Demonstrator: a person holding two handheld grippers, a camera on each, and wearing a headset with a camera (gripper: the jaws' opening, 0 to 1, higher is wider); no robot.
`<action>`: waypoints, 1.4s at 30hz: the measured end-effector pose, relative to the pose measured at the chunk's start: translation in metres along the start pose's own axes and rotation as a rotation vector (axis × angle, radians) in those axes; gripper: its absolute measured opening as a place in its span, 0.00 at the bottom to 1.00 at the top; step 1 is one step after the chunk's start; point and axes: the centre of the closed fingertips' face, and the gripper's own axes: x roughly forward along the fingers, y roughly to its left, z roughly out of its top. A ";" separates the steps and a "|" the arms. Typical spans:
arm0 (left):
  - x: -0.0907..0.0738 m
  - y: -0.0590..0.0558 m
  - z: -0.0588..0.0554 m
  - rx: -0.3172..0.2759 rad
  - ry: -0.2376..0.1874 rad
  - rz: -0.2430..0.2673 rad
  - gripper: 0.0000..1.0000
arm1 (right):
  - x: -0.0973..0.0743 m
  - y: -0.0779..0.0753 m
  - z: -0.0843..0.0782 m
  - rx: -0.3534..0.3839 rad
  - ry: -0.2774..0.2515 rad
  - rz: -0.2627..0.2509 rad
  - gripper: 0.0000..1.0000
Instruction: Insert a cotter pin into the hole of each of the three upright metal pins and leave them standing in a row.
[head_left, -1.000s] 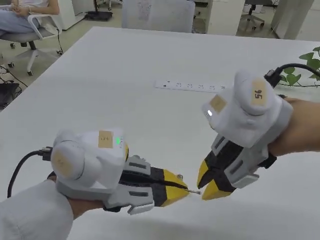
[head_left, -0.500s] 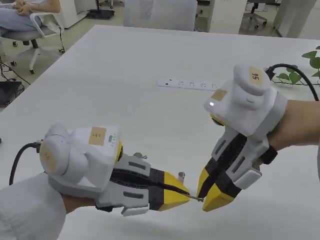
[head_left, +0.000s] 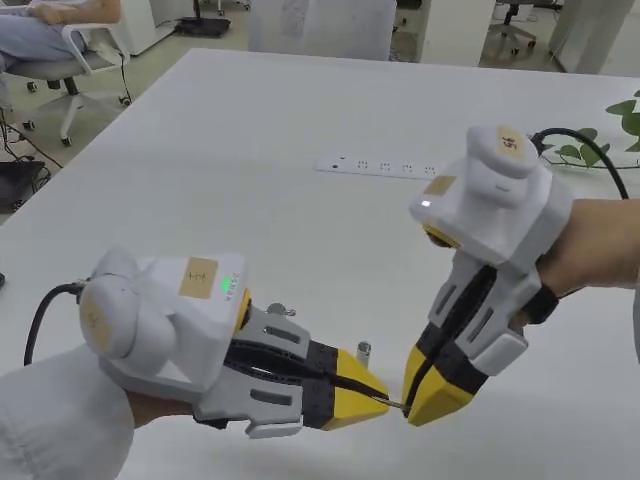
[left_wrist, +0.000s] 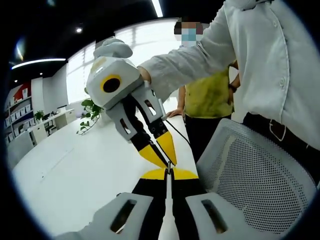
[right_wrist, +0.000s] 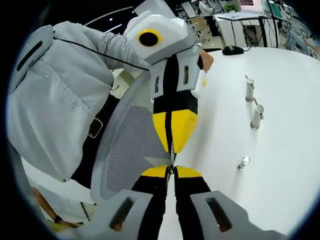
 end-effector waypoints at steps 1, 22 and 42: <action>0.000 0.000 -0.001 -0.002 0.002 0.001 0.00 | 0.000 0.000 0.000 -0.005 0.001 -0.005 0.06; 0.000 0.021 -0.016 -0.335 0.013 0.077 0.00 | -0.003 -0.028 0.000 -0.199 0.094 -0.242 0.04; 0.001 0.016 -0.019 -0.225 0.058 0.089 0.00 | -0.003 -0.031 -0.002 -0.220 0.122 -0.271 0.08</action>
